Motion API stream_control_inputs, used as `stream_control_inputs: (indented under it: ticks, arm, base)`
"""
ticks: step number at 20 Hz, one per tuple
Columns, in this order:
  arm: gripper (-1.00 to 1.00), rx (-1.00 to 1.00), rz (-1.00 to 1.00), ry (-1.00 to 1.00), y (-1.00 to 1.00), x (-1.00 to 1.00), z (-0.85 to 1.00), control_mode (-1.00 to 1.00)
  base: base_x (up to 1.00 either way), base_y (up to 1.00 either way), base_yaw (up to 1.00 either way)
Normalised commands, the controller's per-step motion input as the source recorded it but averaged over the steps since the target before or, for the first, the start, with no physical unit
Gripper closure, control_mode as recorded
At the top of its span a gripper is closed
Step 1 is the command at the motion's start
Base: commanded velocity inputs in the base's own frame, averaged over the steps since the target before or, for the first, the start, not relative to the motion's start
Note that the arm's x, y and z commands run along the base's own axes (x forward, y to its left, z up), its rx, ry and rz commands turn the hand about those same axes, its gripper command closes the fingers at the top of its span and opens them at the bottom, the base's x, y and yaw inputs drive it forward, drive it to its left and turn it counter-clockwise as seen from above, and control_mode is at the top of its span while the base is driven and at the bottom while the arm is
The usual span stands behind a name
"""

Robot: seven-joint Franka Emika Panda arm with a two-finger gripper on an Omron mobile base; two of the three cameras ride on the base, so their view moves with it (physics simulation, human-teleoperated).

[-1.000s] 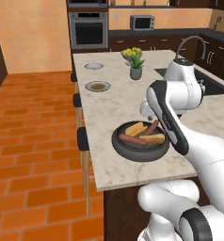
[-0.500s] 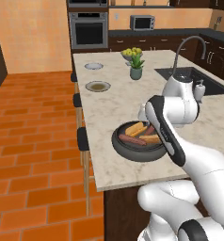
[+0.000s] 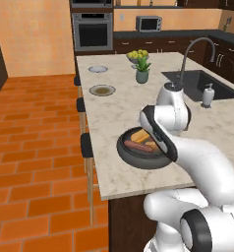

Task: Place one bun and one sausage from the bowl on each plate.

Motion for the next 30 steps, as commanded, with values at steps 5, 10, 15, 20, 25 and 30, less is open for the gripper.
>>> stream_control_inputs:
  ticks: [5,10,15,20,25,30]
  arm:
    - [-1.00,0.04,-0.09,0.05,0.00,0.66,-0.34,-1.00]
    - [-1.00,0.06,-0.03,0.05,0.00,0.46,-0.30,-1.00]
    - [-1.00,0.06,0.00,0.00,-0.01,0.03,-0.30,-1.00]
    - [-1.00,0.04,0.00,0.00,0.00,0.15,-0.32,-1.00]
    - [-1.00,0.04,0.00,-0.03,0.00,0.31,-0.11,-1.00]
    - [-1.00,0.03,-0.02,-0.03,0.01,0.36,-0.16,-1.00]
  base:
    - [0.00,0.00,0.00]
    - [0.00,0.00,0.00]
    - [0.00,0.00,0.00]
    - [0.00,0.00,0.00]
    - [0.00,0.00,0.00]
    - [0.00,0.00,0.00]
